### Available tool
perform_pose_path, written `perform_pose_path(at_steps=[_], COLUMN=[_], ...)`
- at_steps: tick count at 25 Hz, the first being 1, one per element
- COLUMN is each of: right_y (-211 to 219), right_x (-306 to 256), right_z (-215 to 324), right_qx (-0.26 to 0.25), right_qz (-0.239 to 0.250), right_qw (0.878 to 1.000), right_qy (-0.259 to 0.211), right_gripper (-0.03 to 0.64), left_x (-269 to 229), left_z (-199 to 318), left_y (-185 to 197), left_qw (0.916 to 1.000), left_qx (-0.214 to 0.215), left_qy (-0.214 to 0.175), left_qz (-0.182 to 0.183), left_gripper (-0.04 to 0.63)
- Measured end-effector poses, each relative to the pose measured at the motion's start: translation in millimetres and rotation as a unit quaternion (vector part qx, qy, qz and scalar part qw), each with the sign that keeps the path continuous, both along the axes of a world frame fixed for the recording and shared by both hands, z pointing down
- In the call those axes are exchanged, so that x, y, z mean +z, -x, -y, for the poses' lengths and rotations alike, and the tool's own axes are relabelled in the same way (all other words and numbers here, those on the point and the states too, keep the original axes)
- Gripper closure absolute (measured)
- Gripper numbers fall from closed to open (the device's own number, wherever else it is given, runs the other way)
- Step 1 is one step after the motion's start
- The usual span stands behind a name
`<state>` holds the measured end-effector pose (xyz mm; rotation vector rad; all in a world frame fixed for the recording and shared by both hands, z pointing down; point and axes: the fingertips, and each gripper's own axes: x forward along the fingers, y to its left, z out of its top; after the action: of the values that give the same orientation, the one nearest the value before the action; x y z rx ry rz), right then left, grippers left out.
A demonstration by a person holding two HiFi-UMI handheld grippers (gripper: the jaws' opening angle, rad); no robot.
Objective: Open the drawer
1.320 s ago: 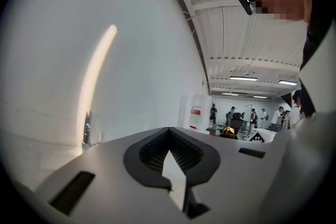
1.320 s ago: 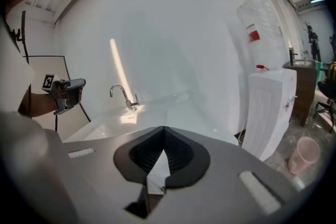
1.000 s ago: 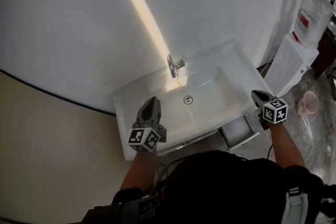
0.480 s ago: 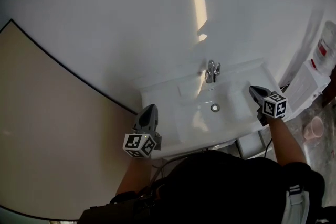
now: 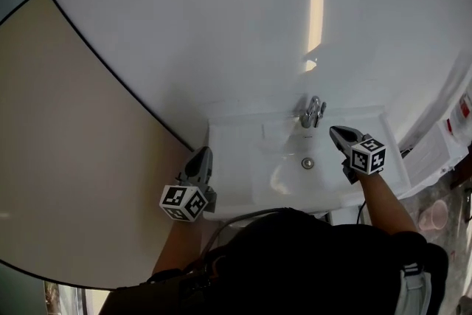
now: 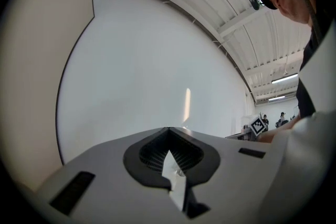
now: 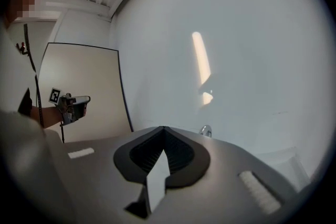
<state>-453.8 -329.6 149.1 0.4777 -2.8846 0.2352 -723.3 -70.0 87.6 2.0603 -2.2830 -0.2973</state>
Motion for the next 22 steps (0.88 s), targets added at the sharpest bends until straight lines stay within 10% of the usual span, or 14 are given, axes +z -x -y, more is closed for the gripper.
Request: perform_pose_path(at_steps=[22], right_y=[25.0], right_x=[8.4], right_z=[32.2], right_qx=[-0.041], right_qz=[-0.035], right_qw=[0.998], right_qy=[-0.031], right_gripper=[0.617], left_x=[11.1], left_z=[33.7], left_y=[-8.5], left_qw=[0.9995], left_qx=[0.010], left_qy=[0.000], left_qz=[-0.029], left_gripper=[0.594])
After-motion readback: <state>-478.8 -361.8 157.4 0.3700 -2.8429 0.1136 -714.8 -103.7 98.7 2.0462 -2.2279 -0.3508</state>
